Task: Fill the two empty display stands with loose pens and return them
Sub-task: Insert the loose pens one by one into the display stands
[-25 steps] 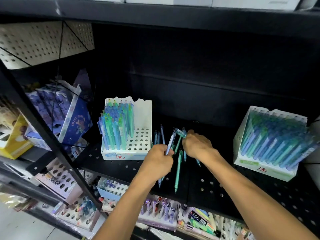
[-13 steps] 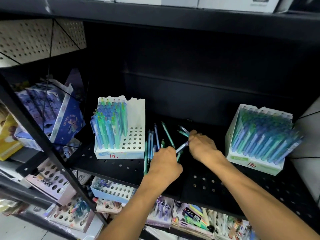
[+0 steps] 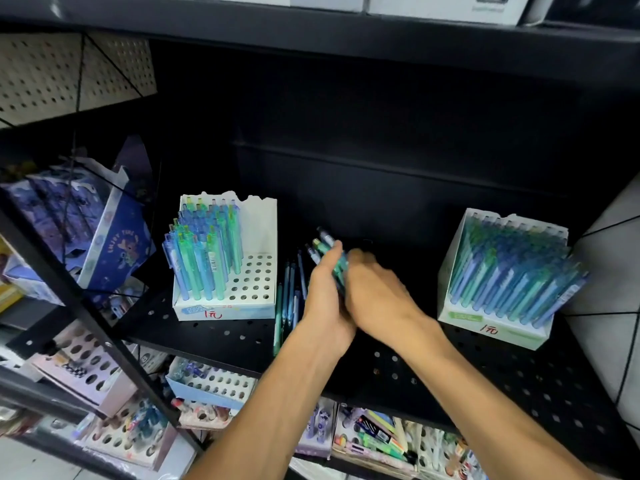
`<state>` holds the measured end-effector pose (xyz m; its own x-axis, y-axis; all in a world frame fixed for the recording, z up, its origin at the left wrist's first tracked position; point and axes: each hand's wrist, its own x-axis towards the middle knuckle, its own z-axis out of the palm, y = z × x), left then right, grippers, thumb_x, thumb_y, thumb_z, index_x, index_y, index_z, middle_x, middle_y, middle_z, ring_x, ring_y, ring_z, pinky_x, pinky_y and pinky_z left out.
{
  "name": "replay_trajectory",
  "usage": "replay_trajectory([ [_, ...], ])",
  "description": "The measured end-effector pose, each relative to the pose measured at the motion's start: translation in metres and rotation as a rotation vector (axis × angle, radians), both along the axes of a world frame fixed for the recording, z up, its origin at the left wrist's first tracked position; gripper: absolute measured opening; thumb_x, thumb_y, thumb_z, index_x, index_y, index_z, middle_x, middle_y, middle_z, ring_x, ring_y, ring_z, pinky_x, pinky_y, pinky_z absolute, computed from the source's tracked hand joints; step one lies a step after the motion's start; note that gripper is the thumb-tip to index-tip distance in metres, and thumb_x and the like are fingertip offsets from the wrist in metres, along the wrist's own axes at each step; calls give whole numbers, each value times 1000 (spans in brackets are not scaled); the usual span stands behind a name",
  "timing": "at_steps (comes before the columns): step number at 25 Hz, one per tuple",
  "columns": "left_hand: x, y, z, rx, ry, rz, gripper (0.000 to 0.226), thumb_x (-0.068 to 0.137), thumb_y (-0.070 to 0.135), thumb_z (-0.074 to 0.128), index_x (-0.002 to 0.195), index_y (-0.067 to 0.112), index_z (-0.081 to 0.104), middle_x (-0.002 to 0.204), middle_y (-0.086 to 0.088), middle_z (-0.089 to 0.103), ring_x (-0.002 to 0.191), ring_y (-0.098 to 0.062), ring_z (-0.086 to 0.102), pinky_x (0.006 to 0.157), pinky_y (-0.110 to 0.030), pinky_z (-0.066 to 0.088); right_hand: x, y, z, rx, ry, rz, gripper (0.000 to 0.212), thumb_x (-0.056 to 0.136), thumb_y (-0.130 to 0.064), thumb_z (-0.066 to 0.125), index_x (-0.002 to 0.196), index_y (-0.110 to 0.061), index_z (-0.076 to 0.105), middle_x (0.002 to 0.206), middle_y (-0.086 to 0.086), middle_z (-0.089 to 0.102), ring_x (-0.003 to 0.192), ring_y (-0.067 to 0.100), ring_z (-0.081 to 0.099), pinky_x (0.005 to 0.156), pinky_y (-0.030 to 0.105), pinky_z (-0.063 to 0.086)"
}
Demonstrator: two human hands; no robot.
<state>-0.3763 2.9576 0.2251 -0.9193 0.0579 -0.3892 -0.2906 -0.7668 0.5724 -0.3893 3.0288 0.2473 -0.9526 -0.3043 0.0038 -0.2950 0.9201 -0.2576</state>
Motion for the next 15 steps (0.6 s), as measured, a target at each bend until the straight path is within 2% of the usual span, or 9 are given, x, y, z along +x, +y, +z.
replay_trajectory([
  [2,3,0,-4,-3,-58,-19,40,102,45,43,98,12,67,82,-10,74,98,-22,67,80,-35,50,7,-4,-4,157,-20,137,41,102,-12,40,142,-6,36,129,13,42,107,31,57,80,38,48],
  [5,0,-5,-21,-24,-190,199,39,102,34,50,122,3,62,108,-21,72,102,-32,68,86,-41,54,6,-1,-5,140,-183,302,51,100,-15,37,150,-12,29,136,8,36,119,27,48,97,39,46],
  [7,0,-8,-27,-60,-199,328,33,101,28,54,118,0,60,102,-18,72,91,-28,70,78,-38,57,1,4,4,144,-253,369,43,101,-23,39,143,-13,40,128,5,44,117,23,49,99,39,45],
  [8,1,-10,-27,-63,-167,370,29,102,26,54,115,1,60,95,-15,71,84,-24,69,74,-35,57,-2,7,9,78,-266,377,33,101,-26,43,130,-13,52,117,3,52,107,21,54,95,39,47],
  [10,6,-13,-20,-120,-91,414,20,101,25,56,107,6,60,81,-7,65,72,-17,63,70,-29,53,-17,17,17,-234,-224,319,21,100,-27,50,105,-15,66,91,2,67,83,17,63,84,41,53],
  [12,16,-19,-10,-229,-37,420,18,100,30,56,101,12,57,67,0,57,61,-14,56,66,-29,49,-42,22,12,-502,-132,94,17,97,-22,53,95,-20,70,75,-2,71,72,14,66,79,40,56],
  [13,21,-22,-5,-248,-8,409,18,100,32,56,100,13,56,63,1,54,57,-13,55,65,-31,50,-55,19,4,-490,-57,-3,16,95,-21,54,93,-21,70,77,-2,72,77,17,68,79,38,56],
  [15,30,-29,4,-242,62,400,20,100,33,55,97,14,54,62,1,51,52,-12,50,60,-31,54,-71,2,-19,-252,-2,-69,15,94,-26,55,96,-20,69,96,4,74,96,27,68,81,33,53],
])
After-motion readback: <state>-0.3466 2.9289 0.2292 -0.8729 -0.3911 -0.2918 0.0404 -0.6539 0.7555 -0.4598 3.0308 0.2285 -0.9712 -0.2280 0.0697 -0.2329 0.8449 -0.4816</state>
